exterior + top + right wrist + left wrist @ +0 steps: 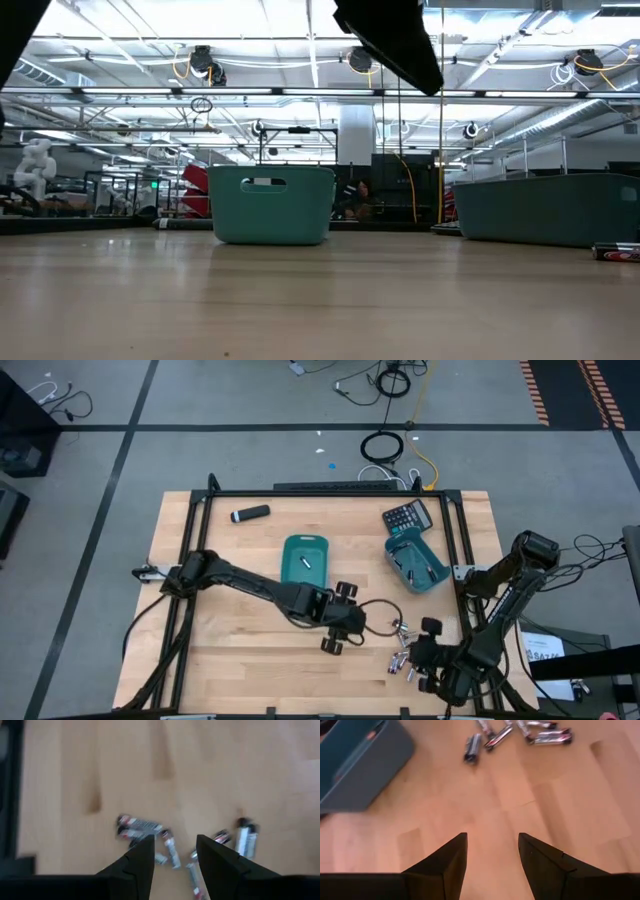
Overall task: Sort batteries
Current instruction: Put the silver battery into the green bin
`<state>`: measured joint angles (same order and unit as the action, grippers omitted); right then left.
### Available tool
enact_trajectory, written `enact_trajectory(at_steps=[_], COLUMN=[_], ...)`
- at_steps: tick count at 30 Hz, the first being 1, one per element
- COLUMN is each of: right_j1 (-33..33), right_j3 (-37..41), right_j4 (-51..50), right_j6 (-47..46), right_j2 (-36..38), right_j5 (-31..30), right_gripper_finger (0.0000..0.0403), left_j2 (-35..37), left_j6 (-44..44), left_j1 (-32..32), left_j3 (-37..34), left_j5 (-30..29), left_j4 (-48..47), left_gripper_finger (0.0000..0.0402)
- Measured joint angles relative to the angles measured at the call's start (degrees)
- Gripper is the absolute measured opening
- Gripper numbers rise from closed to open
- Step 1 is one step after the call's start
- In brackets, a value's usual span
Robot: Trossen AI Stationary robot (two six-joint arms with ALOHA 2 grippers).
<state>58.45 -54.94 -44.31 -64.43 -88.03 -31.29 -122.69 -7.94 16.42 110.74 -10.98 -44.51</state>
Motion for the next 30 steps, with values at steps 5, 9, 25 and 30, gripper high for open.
enact_trajectory(at_steps=[5, 9, 25, 30], right_j1=[-3.12, -3.64, -5.81, -5.79], right_j3=[0.0, 0.0, -0.06, -0.13], right_j4=[0.53, 0.85, 6.69, 6.8], right_j6=[6.01, 11.35, 33.02, 36.73], right_j2=[0.0, 0.0, -0.2, -5.12], right_j5=[10.65, 15.2, 24.17, 26.52], right_gripper_finger=[0.0137, 0.0137, 0.0154, 0.0151], left_j2=[0.0, 0.0, 0.0, 0.0], left_j6=[0.17, 2.35, 10.3, 14.28], left_j1=[2.1, 3.48, 3.79, 3.83], left_j3=[-2.21, -3.72, -6.52, -6.52], left_j5=[-0.15, -1.07, -5.41, -6.34], left_j4=[4.31, 5.06, 8.71, 10.9], left_gripper_finger=[0.0187, 0.0187, 0.0187, 0.0187])
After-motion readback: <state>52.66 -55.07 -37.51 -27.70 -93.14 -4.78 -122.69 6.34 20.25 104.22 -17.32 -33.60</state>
